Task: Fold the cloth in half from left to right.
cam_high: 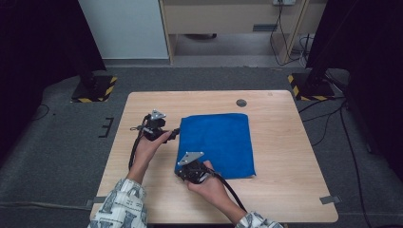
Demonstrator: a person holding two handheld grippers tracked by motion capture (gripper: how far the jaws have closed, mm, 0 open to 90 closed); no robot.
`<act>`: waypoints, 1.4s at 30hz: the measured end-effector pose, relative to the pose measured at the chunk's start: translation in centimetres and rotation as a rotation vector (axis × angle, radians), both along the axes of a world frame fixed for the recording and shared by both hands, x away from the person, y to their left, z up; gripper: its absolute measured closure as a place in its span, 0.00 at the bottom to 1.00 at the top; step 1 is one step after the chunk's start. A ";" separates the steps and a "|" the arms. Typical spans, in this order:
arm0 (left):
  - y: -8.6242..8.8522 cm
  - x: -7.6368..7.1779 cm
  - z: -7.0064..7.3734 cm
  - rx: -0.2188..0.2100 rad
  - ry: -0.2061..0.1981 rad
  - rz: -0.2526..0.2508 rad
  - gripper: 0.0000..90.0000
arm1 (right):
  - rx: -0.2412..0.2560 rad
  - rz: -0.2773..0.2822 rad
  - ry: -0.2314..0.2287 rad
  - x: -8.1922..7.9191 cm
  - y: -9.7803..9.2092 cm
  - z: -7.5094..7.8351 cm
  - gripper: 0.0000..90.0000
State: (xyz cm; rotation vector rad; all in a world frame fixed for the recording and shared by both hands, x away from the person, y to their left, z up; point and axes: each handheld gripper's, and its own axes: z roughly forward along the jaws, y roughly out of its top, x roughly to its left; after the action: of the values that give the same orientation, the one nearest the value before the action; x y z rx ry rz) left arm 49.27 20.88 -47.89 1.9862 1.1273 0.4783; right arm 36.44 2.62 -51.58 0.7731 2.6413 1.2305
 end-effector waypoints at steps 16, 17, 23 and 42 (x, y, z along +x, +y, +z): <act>0.3 4.5 -3.2 0.053 0.035 0.014 0.64 | 0.025 0.024 0.012 -2.5 1.8 0.2 0.98; 0.4 4.6 -3.5 0.056 0.039 0.016 0.64 | 0.022 0.027 0.010 -2.6 2.1 0.1 0.98; 0.7 5.1 -4.3 0.037 0.040 0.035 0.68 | 0.027 0.034 0.014 -3.0 3.0 -0.2 0.98; -0.4 5.3 -5.2 0.036 0.076 -0.002 0.89 | 0.044 0.036 0.011 -3.2 2.6 -0.1 0.98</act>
State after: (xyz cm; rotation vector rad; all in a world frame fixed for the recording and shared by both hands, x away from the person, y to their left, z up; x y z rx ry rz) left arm 54.59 20.49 -53.12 2.0511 1.1710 0.4279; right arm 33.24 5.24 -51.64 0.7440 2.6569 1.3013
